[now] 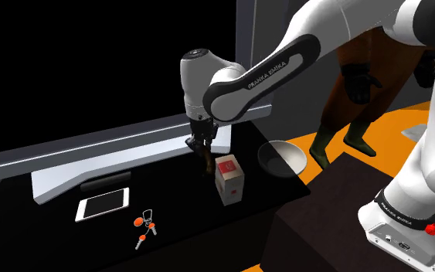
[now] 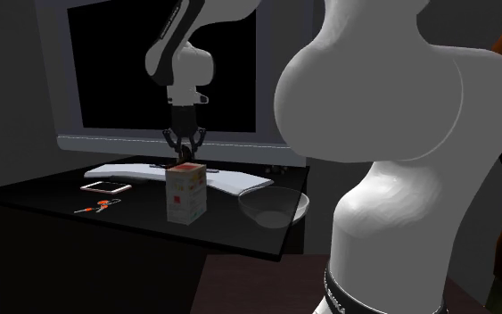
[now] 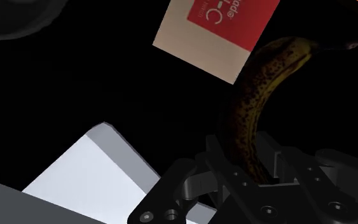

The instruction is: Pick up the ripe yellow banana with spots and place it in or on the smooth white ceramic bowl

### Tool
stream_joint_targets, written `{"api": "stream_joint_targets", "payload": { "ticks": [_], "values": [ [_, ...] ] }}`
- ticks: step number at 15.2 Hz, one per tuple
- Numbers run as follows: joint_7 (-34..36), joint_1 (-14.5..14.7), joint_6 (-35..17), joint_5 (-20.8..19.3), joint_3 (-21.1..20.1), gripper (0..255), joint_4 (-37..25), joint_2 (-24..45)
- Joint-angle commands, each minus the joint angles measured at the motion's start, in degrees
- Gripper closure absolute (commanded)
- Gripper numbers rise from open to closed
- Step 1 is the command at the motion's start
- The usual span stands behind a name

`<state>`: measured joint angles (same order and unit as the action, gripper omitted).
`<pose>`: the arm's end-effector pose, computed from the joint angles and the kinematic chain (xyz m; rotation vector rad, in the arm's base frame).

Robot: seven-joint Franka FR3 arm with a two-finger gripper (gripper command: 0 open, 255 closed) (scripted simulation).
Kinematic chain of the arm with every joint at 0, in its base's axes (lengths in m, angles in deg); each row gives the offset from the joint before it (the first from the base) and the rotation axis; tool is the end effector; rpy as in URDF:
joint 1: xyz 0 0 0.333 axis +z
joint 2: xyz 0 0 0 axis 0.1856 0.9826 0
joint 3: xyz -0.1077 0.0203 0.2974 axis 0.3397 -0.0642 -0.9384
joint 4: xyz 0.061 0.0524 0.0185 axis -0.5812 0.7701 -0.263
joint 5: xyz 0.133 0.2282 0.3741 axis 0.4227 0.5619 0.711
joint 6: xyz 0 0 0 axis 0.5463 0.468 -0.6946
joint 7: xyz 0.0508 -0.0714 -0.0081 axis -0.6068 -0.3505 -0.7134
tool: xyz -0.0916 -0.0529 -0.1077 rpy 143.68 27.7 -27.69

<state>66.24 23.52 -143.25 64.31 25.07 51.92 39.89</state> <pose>0.5544 0.3971 0.2625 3.1118 0.3042 0.0724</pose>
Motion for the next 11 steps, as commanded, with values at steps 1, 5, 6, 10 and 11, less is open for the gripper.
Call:
{"api": "stream_joint_targets", "payload": {
  "ticks": [1,5,6,10,11],
  "values": [
    [-2.01,-2.06,-2.06,1.62,-0.25,255,5.58,-3.96],
    [-7.21,-5.7,-5.37,5.44,-0.12,255,15.39,-11.5],
    [-8.69,-6.48,-6.06,6.47,0.04,255,17.67,-13.34],
    [-15.07,-8.94,-8.26,10.64,1.4,255,26.16,-20.53],
    [-16.75,-9.41,-8.67,11.62,1.91,255,28.14,-22.27]
  ]
}}
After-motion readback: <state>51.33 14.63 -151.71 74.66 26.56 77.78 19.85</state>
